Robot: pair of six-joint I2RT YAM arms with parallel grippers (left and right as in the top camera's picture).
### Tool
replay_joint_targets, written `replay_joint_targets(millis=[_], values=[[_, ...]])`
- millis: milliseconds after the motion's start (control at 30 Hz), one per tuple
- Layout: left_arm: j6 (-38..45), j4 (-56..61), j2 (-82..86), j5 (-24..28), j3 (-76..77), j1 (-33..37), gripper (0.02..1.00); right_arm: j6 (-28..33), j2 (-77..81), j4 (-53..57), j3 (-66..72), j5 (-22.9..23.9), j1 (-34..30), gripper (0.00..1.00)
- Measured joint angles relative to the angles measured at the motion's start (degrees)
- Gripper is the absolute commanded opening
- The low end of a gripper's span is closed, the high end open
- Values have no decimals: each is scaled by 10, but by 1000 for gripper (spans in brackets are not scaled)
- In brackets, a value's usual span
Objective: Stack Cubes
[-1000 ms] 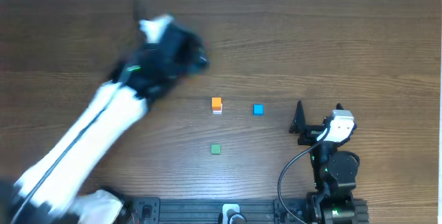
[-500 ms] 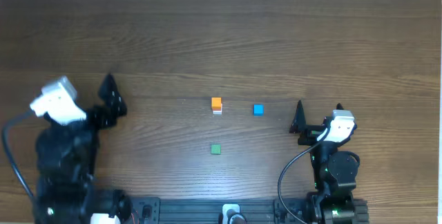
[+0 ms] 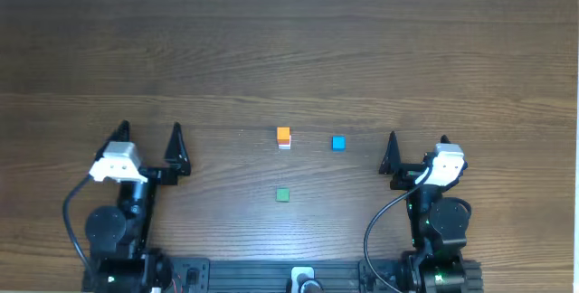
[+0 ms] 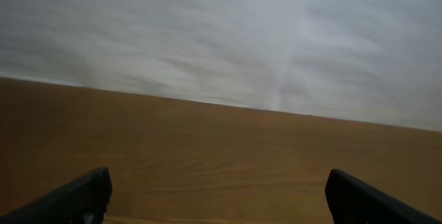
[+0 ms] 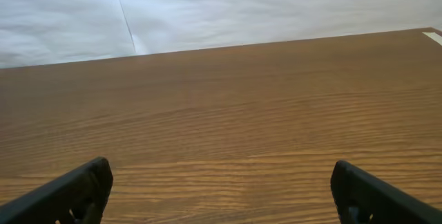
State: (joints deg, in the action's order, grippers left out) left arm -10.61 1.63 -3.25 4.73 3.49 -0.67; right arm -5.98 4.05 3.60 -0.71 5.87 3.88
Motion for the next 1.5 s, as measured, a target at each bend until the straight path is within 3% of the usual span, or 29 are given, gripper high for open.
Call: replay_joint_targets(millis=[267,900,1033,1233,1367,1500], values=[[4,-52,19,35,-29,0,1000,0,0,0,0,0,0,991],[4,-52,20,37,-29,0,998,0,0,0,0,3,0,991],[4,-52,20,37,-29,0,998,-52,0,-68,1,4,0,993],[4,-52,20,37,-29,0,1000,-126,0,-92,0,-124,0,991],[4,-52,20,37,-29,0,1000,-156,1,-44,-22,-217,0,993],[4,-52,21,37,-29,0,1000,-167,20,21,-77,-282,0,991]])
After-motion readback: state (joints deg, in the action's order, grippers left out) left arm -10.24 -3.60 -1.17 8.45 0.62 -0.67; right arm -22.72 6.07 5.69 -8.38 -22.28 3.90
